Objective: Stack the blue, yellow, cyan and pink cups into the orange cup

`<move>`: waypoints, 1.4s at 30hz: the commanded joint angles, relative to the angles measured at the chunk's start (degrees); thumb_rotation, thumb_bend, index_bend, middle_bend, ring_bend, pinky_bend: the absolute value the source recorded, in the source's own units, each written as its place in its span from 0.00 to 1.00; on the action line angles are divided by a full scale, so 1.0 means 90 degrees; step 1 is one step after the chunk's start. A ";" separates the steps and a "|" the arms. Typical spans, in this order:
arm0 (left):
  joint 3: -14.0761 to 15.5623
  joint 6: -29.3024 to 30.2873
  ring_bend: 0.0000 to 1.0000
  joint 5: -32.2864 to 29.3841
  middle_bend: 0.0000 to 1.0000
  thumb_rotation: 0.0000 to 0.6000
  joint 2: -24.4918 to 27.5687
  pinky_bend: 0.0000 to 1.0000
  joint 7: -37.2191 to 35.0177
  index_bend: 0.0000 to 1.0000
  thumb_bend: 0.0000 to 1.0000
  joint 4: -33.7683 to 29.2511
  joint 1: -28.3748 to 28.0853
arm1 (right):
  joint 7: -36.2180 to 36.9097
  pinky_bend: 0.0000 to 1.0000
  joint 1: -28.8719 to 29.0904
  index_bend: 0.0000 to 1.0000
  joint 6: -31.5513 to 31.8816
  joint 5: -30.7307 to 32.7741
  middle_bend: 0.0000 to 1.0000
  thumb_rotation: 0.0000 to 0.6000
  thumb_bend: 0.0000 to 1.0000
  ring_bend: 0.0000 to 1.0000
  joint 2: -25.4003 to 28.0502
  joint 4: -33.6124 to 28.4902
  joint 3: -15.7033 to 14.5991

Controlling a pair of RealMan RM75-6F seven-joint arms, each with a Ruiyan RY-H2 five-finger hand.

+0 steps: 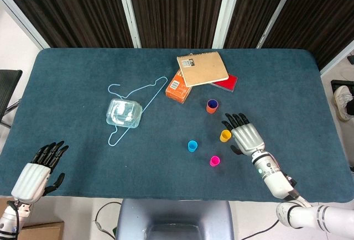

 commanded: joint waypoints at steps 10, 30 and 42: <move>-0.0021 0.0005 0.04 -0.0051 0.02 1.00 0.0012 0.12 -0.0048 0.00 0.43 0.0023 -0.0002 | -0.0014 0.00 0.0235 0.46 -0.0381 0.0456 0.00 1.00 0.43 0.00 -0.0769 0.1051 0.0211; -0.0007 -0.0012 0.04 -0.0054 0.02 1.00 0.0006 0.11 -0.0016 0.00 0.43 0.0008 -0.0011 | 0.0374 0.02 0.0304 0.68 0.0073 0.0466 0.08 1.00 0.45 0.00 -0.1062 0.1228 0.0779; -0.0033 -0.0113 0.04 -0.0130 0.02 1.00 -0.0029 0.12 0.0055 0.00 0.43 0.0022 -0.0050 | -0.0040 0.02 0.1213 0.66 0.0310 0.1047 0.08 1.00 0.46 0.00 -0.2164 0.2859 0.1908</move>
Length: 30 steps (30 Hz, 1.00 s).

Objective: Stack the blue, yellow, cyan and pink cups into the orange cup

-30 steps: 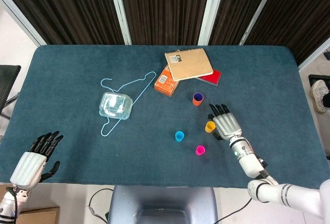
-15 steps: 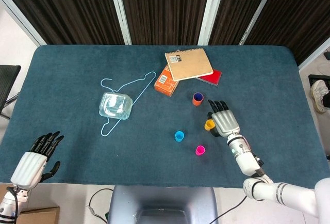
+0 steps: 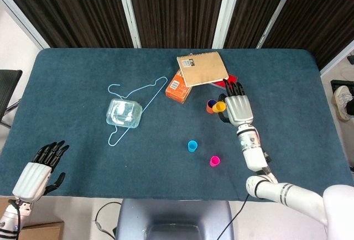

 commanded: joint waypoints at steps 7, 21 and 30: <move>-0.0036 -0.0013 0.04 -0.0087 0.02 1.00 0.0025 0.12 -0.0048 0.00 0.43 0.0009 0.0000 | -0.0522 0.02 0.0730 0.66 -0.0418 0.0700 0.08 1.00 0.46 0.00 -0.1021 0.1565 0.0405; -0.0062 -0.0032 0.04 -0.0133 0.02 1.00 0.0040 0.11 -0.0117 0.00 0.43 0.0030 -0.0015 | -0.0620 0.01 0.0848 0.35 -0.0942 0.1009 0.05 1.00 0.46 0.00 -0.1321 0.2153 0.0452; -0.0042 0.0024 0.04 -0.0078 0.02 1.00 0.0054 0.11 -0.0153 0.00 0.43 0.0023 -0.0001 | 0.0329 0.00 -0.0108 0.16 -0.0328 -0.0482 0.00 1.00 0.46 0.00 0.0134 -0.0734 -0.0323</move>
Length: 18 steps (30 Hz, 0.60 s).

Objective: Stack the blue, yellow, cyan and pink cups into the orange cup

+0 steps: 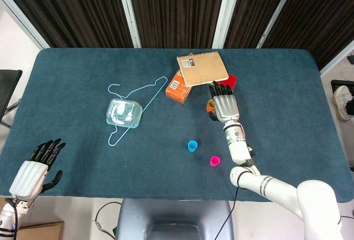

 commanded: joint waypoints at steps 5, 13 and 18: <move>0.0031 0.0012 0.04 0.0065 0.02 1.00 -0.0014 0.11 0.0032 0.00 0.43 -0.0019 -0.0002 | 0.0672 0.00 -0.0979 0.21 0.0434 -0.1612 0.00 1.00 0.46 0.00 0.1712 -0.3201 -0.1167; 0.0050 0.0109 0.04 0.0135 0.02 1.00 0.0008 0.12 0.0002 0.00 0.43 -0.0024 0.0026 | 0.0595 0.00 -0.1105 0.26 0.0302 -0.1983 0.00 1.00 0.46 0.00 0.1796 -0.3521 -0.1653; 0.0057 0.0133 0.04 0.0156 0.02 1.00 0.0022 0.11 -0.0038 0.00 0.43 -0.0019 0.0031 | 0.0473 0.00 -0.0970 0.31 0.0124 -0.1703 0.00 1.00 0.46 0.00 0.1274 -0.3006 -0.1555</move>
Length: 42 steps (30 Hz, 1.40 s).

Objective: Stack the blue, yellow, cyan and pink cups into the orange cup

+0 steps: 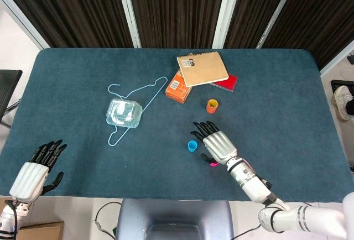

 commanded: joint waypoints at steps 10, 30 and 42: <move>-0.0022 0.0026 0.04 -0.0033 0.02 1.00 0.0032 0.11 -0.0097 0.00 0.43 0.0031 0.0007 | -0.0415 0.00 0.0293 0.42 -0.0268 0.0644 0.00 1.00 0.46 0.00 -0.0950 0.0975 0.0235; -0.0015 0.0065 0.04 -0.0006 0.02 1.00 0.0050 0.11 -0.0132 0.00 0.43 0.0025 0.0024 | -0.0133 0.07 0.0418 0.64 0.0573 0.0636 0.10 1.00 0.51 0.00 -0.1390 0.1757 0.1084; -0.0026 -0.0082 0.04 -0.0059 0.02 1.00 -0.0002 0.11 -0.0031 0.00 0.43 0.0024 -0.0032 | -0.0638 0.07 0.1055 0.64 0.0376 0.1711 0.10 1.00 0.52 0.00 -0.1786 0.3664 0.2152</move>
